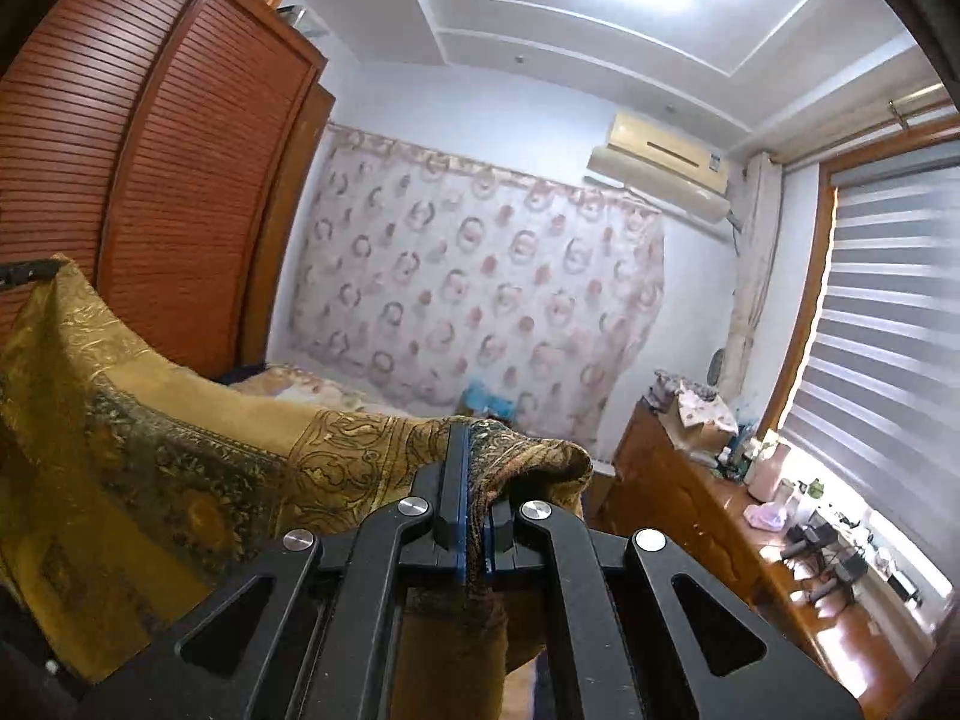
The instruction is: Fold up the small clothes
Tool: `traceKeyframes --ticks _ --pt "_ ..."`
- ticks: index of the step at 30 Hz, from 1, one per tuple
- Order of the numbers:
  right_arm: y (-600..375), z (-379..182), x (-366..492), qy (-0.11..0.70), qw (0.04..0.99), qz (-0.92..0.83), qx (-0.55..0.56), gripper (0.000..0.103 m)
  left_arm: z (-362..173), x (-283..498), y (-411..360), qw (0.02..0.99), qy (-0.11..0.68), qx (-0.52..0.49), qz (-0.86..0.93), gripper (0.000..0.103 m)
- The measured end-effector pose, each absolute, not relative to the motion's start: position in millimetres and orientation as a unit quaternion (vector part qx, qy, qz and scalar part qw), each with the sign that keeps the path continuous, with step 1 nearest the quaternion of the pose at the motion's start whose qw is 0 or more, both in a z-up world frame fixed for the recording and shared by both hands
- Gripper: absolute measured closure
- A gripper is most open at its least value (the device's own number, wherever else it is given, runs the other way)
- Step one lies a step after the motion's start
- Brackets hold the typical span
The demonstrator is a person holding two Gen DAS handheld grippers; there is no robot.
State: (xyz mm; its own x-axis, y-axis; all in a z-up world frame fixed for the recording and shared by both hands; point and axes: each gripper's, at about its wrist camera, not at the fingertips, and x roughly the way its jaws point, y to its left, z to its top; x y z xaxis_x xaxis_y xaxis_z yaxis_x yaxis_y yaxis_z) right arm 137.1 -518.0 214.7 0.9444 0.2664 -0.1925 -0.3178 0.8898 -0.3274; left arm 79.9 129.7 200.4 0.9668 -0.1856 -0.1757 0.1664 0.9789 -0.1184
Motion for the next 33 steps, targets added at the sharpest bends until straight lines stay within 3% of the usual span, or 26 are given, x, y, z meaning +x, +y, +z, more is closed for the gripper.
traceKeyframes --ticks 9,15,18,21,22,33 --pt "-485 172 223 0.114 0.968 0.114 -0.190 0.103 148 160 133 0.987 0.150 -0.035 -0.034 0.102" --pt "-469 87 283 0.223 0.951 0.126 -0.171 0.103 59 211 133 0.959 0.282 -0.008 -0.022 0.094" --pt "-461 24 310 0.325 0.921 0.138 -0.166 0.091 26 212 137 0.947 0.321 -0.018 -0.028 0.082" --pt "-457 -20 316 0.361 0.903 0.135 -0.189 0.054 5 200 135 0.939 0.342 -0.023 -0.042 0.078" --pt "-457 -26 314 0.366 0.901 0.139 -0.187 0.047 -2 196 134 0.936 0.349 -0.020 -0.042 0.078" --pt "-487 -56 277 0.391 0.897 0.167 -0.122 0.045 -49 151 118 0.913 0.400 -0.036 -0.070 0.077"
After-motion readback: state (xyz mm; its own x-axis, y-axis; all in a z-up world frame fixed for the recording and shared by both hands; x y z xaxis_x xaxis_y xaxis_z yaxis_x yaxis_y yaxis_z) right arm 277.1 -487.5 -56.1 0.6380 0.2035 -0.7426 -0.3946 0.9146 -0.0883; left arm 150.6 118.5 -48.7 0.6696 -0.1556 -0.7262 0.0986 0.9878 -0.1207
